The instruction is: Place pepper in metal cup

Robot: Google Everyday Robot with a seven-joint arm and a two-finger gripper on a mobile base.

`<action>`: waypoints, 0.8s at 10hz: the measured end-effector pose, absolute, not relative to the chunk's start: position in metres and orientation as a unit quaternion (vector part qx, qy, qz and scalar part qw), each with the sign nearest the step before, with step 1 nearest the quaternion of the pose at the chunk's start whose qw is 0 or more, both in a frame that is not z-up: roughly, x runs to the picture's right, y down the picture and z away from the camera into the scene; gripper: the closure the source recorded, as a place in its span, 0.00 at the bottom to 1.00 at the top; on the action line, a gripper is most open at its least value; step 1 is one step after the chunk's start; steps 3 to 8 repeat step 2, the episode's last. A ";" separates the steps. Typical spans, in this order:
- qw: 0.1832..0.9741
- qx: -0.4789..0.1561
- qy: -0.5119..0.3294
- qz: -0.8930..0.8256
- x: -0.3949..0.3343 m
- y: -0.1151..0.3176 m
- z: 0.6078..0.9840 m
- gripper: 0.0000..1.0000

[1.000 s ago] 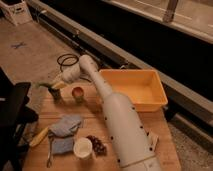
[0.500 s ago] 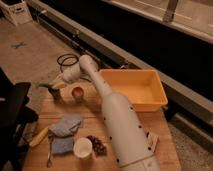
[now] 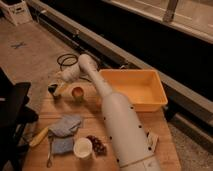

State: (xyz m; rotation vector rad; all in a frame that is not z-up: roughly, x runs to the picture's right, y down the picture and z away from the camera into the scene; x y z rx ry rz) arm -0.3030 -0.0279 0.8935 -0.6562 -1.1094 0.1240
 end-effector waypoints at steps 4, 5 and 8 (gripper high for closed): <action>0.805 -0.282 -0.520 0.052 -0.298 -0.042 0.881 0.20; 0.805 -0.282 -0.520 0.052 -0.298 -0.042 0.881 0.20; 0.805 -0.282 -0.520 0.052 -0.298 -0.042 0.881 0.20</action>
